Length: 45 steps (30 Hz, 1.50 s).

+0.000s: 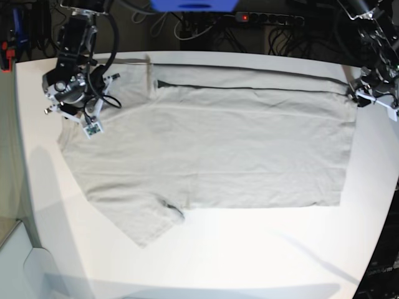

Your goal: Layout the t-shirt on the table in an organized manner, then fold the t-shirt properly

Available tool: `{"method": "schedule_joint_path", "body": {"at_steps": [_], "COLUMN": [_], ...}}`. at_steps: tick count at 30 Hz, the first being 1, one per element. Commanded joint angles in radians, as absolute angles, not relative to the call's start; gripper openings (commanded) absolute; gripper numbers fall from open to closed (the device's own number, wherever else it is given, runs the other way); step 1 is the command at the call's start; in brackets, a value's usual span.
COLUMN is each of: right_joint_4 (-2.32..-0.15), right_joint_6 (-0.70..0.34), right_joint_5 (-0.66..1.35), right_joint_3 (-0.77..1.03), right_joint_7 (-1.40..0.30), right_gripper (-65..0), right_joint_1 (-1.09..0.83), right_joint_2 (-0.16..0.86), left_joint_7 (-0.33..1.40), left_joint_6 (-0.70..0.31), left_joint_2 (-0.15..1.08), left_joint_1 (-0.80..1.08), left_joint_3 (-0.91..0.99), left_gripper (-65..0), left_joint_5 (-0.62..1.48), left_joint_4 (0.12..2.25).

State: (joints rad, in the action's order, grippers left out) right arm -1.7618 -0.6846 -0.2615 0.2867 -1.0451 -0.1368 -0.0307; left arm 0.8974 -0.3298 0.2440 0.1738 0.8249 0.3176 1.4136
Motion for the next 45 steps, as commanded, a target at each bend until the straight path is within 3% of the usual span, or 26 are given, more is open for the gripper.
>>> {"method": "schedule_joint_path", "body": {"at_steps": [1,5,22,29,36,43,45], "right_joint_4": [-1.771,-1.771,-1.778,-1.771,-1.767,-1.58,-1.558], "right_joint_6": [-0.698,-0.698,-0.698,-0.698,-0.698,-0.698,-0.698], "right_joint_5": [-0.271,-0.271,-0.275,-0.275,-0.275,-0.275,-0.275], "right_joint_3": [0.286,0.285,0.28,0.277,0.277,0.26,0.254], "right_joint_7": [-1.041,-1.049,-1.052,-1.168,-1.165,-1.162,-1.162], "right_gripper": [-47.9,-65.0,-65.0,-65.0,-65.0,-65.0,-62.0], "right_joint_1": [-0.13,-0.107,-0.03,0.085,0.145,0.223,0.228], "right_joint_2": [-0.028,-0.028,-0.028,-0.025,-0.025,-0.018,-0.012], "left_joint_7": [0.881,0.881,0.881,0.881,0.881,0.881,0.881], "left_joint_6": [-0.332,-0.332,-0.332,-0.332,-0.332,-0.332,-0.332], "left_joint_2": [0.263,0.263,0.263,0.263,0.263,0.262,0.262], "left_joint_1": [0.171,0.171,0.171,0.165,0.165,0.163,0.163], "left_joint_3": [0.831,0.831,0.831,0.831,0.831,0.831,0.831], "left_gripper": [-23.8,-23.8,-23.8,-23.8,-23.8,-23.8,-23.8], "left_joint_5": [0.321,0.321,0.325,0.326,0.326,0.326,0.326], "left_joint_4": [1.428,1.428,1.428,1.428,1.428,1.428,1.428]}}
